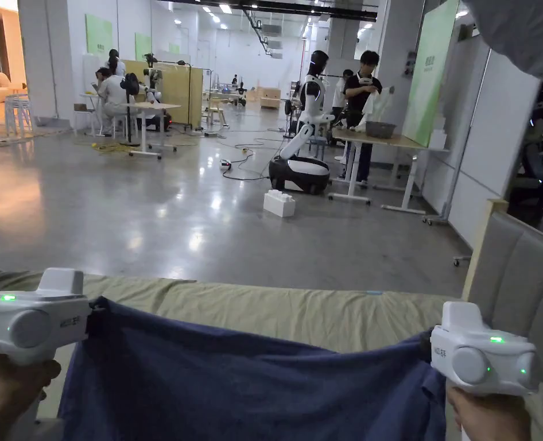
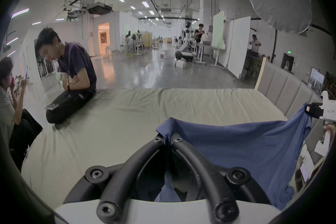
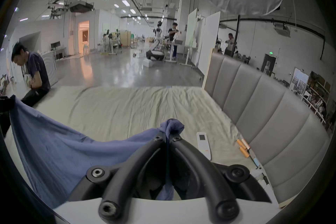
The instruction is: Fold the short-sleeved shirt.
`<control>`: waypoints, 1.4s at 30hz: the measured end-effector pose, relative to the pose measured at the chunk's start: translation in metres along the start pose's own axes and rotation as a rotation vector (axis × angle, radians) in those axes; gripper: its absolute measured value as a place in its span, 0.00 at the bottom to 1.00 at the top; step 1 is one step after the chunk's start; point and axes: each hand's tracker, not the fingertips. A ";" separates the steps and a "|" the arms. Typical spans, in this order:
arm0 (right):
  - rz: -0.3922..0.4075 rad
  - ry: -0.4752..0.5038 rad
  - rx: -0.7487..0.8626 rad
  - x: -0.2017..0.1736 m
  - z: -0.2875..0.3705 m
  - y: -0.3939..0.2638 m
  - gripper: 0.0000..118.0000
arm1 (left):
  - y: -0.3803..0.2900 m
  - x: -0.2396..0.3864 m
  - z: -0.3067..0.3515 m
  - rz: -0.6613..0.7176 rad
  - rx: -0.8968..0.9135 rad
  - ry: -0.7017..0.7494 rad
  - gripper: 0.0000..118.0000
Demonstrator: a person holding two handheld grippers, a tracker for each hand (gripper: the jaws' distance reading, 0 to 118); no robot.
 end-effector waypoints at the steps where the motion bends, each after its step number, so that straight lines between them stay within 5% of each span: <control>1: -0.006 0.003 0.025 0.004 0.009 0.008 0.02 | 0.009 -0.002 0.010 0.003 0.020 0.001 0.04; 2: 0.024 -0.053 0.062 0.002 0.022 0.022 0.02 | 0.019 -0.003 0.020 0.004 0.039 0.004 0.04; 10: 0.013 -0.030 0.137 0.010 0.030 0.103 0.02 | 0.096 -0.011 0.064 0.006 0.137 0.030 0.04; 26: 0.026 -0.088 0.391 -0.019 0.030 0.234 0.02 | 0.224 -0.017 0.033 0.001 0.252 0.105 0.04; 34: 0.034 -0.099 0.435 -0.028 0.016 0.225 0.02 | 0.227 -0.010 0.017 -0.016 0.275 0.121 0.04; 42: 0.029 -0.079 0.355 -0.028 0.006 0.145 0.02 | 0.153 -0.019 0.003 -0.002 0.201 0.106 0.04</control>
